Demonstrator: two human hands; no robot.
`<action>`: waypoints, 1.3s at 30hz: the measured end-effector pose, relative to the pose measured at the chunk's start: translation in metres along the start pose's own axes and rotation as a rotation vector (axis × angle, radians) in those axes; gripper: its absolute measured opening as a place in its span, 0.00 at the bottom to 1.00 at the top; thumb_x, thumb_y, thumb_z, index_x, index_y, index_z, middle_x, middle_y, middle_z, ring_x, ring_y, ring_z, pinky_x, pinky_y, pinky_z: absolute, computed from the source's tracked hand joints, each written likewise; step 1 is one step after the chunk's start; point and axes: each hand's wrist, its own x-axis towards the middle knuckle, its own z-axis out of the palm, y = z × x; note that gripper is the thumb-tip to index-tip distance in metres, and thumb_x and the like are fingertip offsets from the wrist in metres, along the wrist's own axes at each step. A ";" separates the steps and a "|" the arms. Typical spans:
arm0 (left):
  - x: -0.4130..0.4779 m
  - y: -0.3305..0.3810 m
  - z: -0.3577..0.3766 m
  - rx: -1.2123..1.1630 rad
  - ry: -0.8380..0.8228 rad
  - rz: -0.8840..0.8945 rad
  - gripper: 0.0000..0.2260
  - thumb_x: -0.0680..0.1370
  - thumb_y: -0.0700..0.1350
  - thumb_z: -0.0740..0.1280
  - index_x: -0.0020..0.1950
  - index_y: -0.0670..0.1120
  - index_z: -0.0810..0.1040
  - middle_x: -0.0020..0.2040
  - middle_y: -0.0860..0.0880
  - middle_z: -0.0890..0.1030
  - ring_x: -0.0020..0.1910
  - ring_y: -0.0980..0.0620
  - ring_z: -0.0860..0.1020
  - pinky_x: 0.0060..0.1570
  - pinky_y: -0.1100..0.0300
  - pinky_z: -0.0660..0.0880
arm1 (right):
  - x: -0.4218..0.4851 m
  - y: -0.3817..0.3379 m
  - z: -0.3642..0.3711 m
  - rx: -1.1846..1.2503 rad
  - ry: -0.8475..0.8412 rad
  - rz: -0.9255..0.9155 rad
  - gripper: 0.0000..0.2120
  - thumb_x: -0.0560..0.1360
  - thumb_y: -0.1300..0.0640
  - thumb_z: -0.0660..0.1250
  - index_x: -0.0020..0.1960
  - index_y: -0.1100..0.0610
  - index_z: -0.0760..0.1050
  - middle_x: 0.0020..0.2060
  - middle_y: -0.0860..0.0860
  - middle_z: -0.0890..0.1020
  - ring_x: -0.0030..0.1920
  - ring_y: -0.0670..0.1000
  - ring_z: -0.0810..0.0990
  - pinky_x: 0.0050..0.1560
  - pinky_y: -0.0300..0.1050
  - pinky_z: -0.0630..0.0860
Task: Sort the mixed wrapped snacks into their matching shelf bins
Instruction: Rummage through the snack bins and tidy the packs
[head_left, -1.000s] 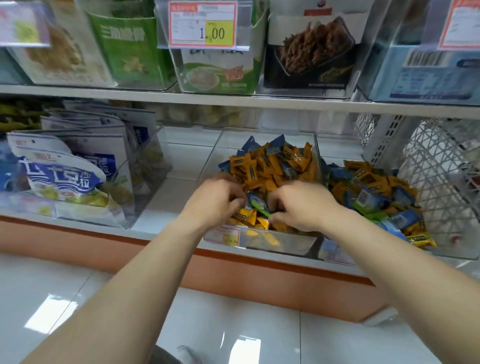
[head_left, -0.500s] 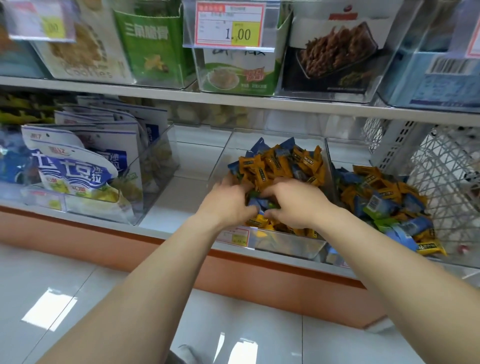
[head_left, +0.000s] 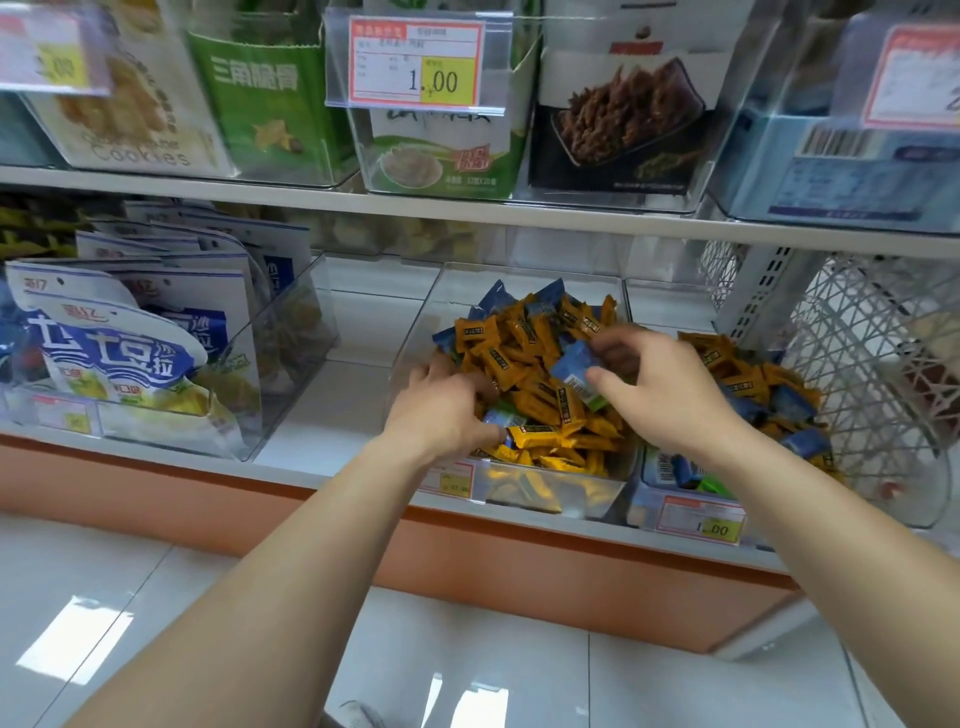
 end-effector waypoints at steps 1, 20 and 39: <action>0.000 0.002 0.000 0.002 0.024 0.006 0.20 0.69 0.62 0.74 0.59 0.61 0.78 0.65 0.46 0.69 0.65 0.41 0.65 0.62 0.48 0.71 | -0.003 0.001 -0.002 0.023 0.003 -0.007 0.16 0.77 0.53 0.69 0.64 0.50 0.76 0.49 0.40 0.79 0.48 0.38 0.77 0.45 0.26 0.66; -0.020 0.036 -0.010 -1.114 0.206 0.019 0.05 0.79 0.40 0.68 0.51 0.47 0.74 0.46 0.45 0.83 0.49 0.45 0.84 0.43 0.51 0.83 | -0.032 -0.020 0.007 0.695 0.047 0.189 0.12 0.75 0.62 0.73 0.54 0.50 0.77 0.42 0.50 0.85 0.43 0.47 0.85 0.42 0.41 0.82; -0.011 0.006 -0.009 -0.867 0.316 -0.083 0.20 0.74 0.46 0.76 0.64 0.51 0.76 0.50 0.57 0.78 0.54 0.51 0.78 0.52 0.57 0.75 | 0.089 0.023 0.015 -0.484 -0.422 -0.094 0.29 0.78 0.56 0.63 0.77 0.41 0.61 0.70 0.52 0.73 0.69 0.57 0.68 0.62 0.51 0.69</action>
